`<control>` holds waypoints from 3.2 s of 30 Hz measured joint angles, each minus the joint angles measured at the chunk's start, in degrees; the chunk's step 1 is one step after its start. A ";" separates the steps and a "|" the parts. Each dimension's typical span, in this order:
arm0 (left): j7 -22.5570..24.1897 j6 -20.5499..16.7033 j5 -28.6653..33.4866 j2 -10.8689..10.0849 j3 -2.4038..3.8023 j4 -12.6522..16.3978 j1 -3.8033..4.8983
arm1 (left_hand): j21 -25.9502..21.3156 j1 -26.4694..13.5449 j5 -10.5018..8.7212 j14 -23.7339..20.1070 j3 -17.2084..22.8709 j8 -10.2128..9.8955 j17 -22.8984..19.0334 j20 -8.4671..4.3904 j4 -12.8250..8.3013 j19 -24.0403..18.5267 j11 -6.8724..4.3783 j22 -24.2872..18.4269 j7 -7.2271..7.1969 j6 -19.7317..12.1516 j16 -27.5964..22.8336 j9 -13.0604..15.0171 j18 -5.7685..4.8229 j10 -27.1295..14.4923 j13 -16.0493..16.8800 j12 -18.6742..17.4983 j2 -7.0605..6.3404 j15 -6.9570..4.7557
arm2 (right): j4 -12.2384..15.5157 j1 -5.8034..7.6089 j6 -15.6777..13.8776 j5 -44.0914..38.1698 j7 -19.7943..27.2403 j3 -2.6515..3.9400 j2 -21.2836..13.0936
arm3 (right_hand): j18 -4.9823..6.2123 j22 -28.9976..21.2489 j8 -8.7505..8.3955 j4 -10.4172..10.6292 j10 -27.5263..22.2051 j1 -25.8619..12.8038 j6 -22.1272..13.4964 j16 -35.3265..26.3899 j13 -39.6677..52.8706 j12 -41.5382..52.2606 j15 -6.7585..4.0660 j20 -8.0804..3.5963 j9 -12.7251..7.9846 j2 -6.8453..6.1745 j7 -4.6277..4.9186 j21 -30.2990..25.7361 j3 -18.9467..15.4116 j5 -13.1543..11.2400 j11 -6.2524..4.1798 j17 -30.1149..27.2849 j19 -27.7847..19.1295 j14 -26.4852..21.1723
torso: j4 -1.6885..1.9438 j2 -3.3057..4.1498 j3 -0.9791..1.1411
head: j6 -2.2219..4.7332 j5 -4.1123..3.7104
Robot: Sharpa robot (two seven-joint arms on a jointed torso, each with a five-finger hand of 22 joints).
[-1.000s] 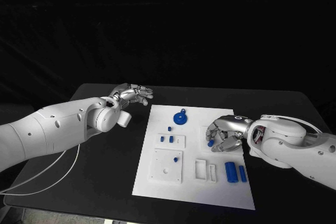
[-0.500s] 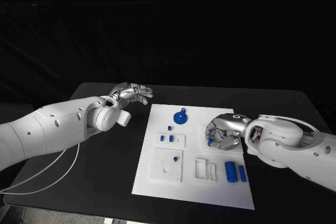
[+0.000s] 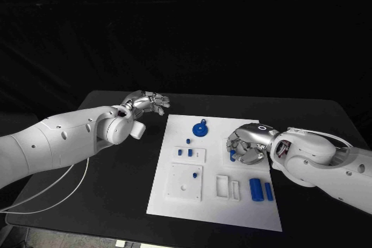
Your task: Assemble the parts on the task board
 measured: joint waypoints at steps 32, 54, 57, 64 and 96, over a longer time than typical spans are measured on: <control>-0.03 0.01 0.01 0.62 0.00 -0.18 -0.01 | 0.00 0.00 0.00 0.00 0.00 -0.01 0.13 0.00 0.00 0.00 0.00 0.04 -0.15 -0.15 0.00 0.00 0.00 0.00 -0.02 0.00 0.00 0.00 | 5.49 -0.97 -7.10 2.71 2.07 1.86 7.10 | 0.01 0.00 0.21 -0.02 0.59 0.02 0.19 0.21 -0.10 0.17 0.21 -0.12 0.09 -0.05 -0.23 0.28 0.83 -0.27 -0.21 0.21 0.33 0.21 | 0.01 -0.03 -0.08 | -0.99 3.11; -0.03 0.04 0.02 1.52 0.00 -0.08 -0.01 | -0.22 0.00 0.00 0.00 0.00 -0.01 0.22 0.00 0.00 0.00 0.00 0.04 -0.14 -0.14 0.00 0.00 0.00 0.00 0.02 0.00 0.00 0.00 | 4.14 -4.88 -6.22 -1.30 2.55 -2.16 13.78 | 0.01 0.00 0.12 -0.46 0.87 -0.52 0.11 0.21 -0.11 0.16 0.20 -0.02 0.12 -0.59 -0.32 0.66 0.88 0.03 -0.53 0.31 0.40 0.21 | 0.03 -0.01 0.01 | -2.47 6.06; -0.03 0.06 0.02 1.58 0.00 0.02 -0.01 | -0.23 0.00 0.00 0.00 0.00 -0.01 0.24 0.00 0.00 0.00 0.00 0.07 -0.14 -0.14 0.00 0.00 0.00 0.00 0.02 0.00 0.00 0.00 | 3.87 -5.19 -6.15 -1.98 2.55 -2.16 14.29 | 0.02 0.00 0.12 -0.58 0.94 -0.60 0.25 0.22 -0.12 0.16 0.20 -0.02 0.13 -0.67 -0.18 0.70 0.91 0.03 -0.63 0.32 0.40 0.21 | 0.02 -0.01 0.02 | -2.52 6.28; -0.03 0.10 0.03 1.55 0.00 -0.02 -0.01 | -0.23 0.00 0.00 0.00 0.00 -0.01 0.23 0.00 0.00 0.00 0.00 0.06 -0.13 -0.13 0.00 0.00 0.00 0.00 0.01 0.00 0.00 0.00 | 2.90 -5.33 -5.88 -3.81 2.03 -2.32 14.33 | 0.02 0.00 0.12 -0.59 0.88 -0.64 0.29 0.21 -0.12 0.16 0.20 -0.01 0.17 -0.72 -0.14 0.70 0.91 0.02 -0.70 0.36 0.40 0.21 | -0.09 -0.01 0.02 | -2.61 6.51; -0.15 0.26 0.03 1.41 0.00 -0.17 -0.01 | -0.22 0.00 0.00 0.00 0.00 0.22 0.37 0.00 0.00 0.00 -0.01 0.10 -0.12 -0.12 0.00 0.00 0.00 0.00 0.05 0.00 0.00 0.00 | 3.26 -5.34 -3.10 -5.77 1.16 -2.70 13.72 | 0.06 0.00 0.11 -0.92 1.08 -0.80 0.11 0.21 -0.10 0.10 0.20 0.02 1.25 -0.25 -0.15 0.70 0.89 0.00 -0.70 0.39 0.38 0.21 | -0.07 -0.03 -0.01 | -3.16 6.43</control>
